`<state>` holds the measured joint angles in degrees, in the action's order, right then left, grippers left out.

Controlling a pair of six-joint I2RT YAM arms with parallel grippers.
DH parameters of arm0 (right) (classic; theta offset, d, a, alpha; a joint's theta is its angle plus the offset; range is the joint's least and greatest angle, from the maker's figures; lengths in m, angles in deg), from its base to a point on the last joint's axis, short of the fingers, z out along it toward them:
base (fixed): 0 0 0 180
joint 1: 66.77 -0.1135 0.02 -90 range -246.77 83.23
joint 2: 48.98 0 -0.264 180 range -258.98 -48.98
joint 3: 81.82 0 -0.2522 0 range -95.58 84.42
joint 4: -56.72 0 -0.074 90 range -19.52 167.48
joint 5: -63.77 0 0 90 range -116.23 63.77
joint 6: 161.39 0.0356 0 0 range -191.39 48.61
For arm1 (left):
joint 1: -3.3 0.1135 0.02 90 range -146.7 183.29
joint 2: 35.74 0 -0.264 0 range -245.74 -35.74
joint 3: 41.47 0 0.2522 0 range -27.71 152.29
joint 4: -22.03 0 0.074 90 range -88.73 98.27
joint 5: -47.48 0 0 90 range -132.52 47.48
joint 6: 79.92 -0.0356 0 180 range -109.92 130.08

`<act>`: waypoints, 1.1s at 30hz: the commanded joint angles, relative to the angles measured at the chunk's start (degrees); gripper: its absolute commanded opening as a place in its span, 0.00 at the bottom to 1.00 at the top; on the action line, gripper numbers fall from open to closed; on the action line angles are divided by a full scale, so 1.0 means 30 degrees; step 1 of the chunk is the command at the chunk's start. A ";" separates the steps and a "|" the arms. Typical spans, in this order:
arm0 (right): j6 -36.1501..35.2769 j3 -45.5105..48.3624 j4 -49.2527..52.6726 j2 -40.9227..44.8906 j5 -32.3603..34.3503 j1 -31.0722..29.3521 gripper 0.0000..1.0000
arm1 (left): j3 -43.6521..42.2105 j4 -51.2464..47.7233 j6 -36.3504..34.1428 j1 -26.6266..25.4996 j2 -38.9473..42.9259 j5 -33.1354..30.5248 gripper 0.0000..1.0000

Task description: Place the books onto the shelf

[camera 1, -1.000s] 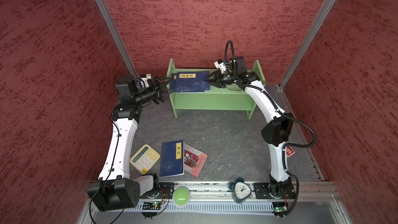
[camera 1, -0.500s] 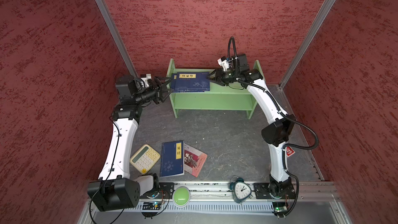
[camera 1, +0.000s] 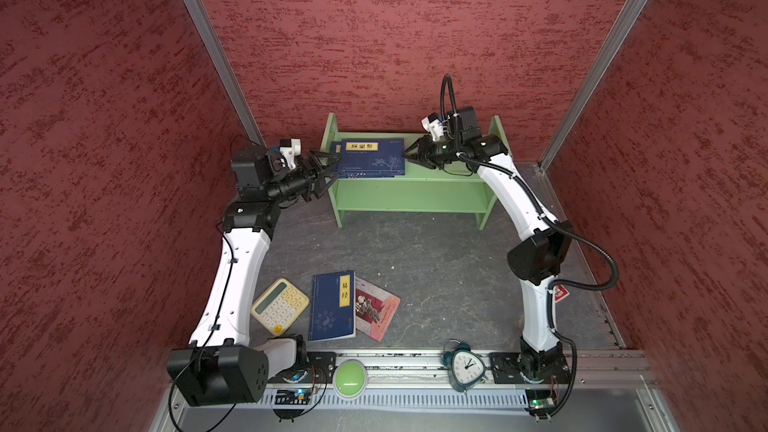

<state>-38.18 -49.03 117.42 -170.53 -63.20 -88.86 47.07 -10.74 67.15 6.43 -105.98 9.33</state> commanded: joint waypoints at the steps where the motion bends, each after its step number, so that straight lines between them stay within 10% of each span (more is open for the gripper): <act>1: -0.0318 0.0447 -0.0551 0.1089 0.0036 -0.0108 0.35 | 0.0004 -0.0234 -0.1535 -0.0309 -0.0200 -0.0321 0.72; 33: 0.0327 0.0465 -0.1569 0.0801 -0.0768 -0.0914 0.19 | -0.0128 0.0036 -0.2869 -0.1236 -0.1605 -0.1295 0.72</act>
<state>-37.28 -46.75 114.84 -169.40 -64.14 -90.96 47.07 -11.26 60.51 3.17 -110.53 6.38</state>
